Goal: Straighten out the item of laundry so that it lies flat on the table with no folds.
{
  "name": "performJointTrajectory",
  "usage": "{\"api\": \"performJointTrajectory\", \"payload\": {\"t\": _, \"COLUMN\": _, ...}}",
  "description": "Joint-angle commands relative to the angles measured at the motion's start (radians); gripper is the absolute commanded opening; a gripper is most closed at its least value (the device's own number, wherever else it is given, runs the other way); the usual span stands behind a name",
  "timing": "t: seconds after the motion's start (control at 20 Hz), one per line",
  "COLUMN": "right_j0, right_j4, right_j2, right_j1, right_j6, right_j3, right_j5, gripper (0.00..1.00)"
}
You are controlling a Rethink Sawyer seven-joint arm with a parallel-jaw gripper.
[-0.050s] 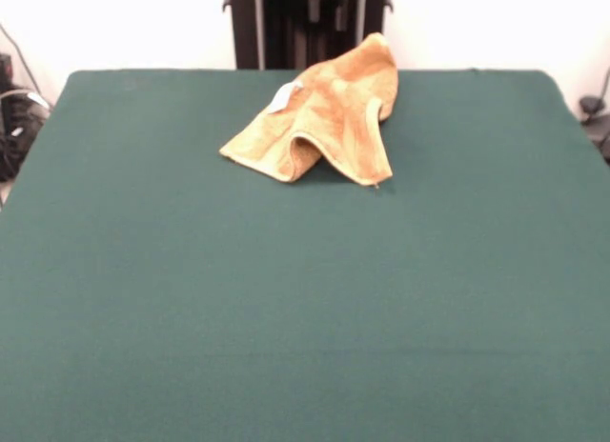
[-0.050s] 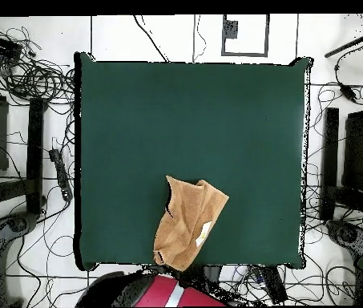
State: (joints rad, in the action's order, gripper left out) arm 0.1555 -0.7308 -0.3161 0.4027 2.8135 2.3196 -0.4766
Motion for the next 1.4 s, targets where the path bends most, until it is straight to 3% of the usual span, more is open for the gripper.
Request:
{"api": "performJointTrajectory", "payload": {"t": 0.05, "right_j0": -0.055, "right_j4": -0.142, "right_j2": 0.019, "right_j1": -0.071, "right_j6": -0.175, "right_j3": -0.198, "right_j5": 0.181, "gripper": 1.00}}
{"api": "performJointTrajectory", "payload": {"t": 0.3, "right_j0": -0.032, "right_j4": -0.266, "right_j2": 0.102, "right_j1": -0.024, "right_j6": -0.189, "right_j3": -0.199, "right_j5": 0.325, "gripper": 1.00}}
{"api": "performJointTrajectory", "payload": {"t": 0.5, "right_j0": -0.051, "right_j4": -0.344, "right_j2": 0.115, "right_j1": -0.021, "right_j6": -0.177, "right_j3": -0.222, "right_j5": 0.333, "gripper": 1.00}}
{"api": "performJointTrajectory", "payload": {"t": 0.8, "right_j0": -0.155, "right_j4": -0.426, "right_j2": 0.048, "right_j1": -0.045, "right_j6": -0.164, "right_j3": -0.278, "right_j5": 0.285, "gripper": 1.00}}
{"api": "performJointTrajectory", "payload": {"t": 1.0, "right_j0": -0.165, "right_j4": -0.501, "right_j2": 0.084, "right_j1": -0.057, "right_j6": -0.147, "right_j3": -0.295, "right_j5": 0.284, "gripper": 1.00}}
{"api": "performJointTrajectory", "payload": {"t": 1.4, "right_j0": -0.233, "right_j4": -0.496, "right_j2": 0.045, "right_j1": -0.084, "right_j6": -0.139, "right_j3": -0.307, "right_j5": 0.200, "gripper": 1.00}}
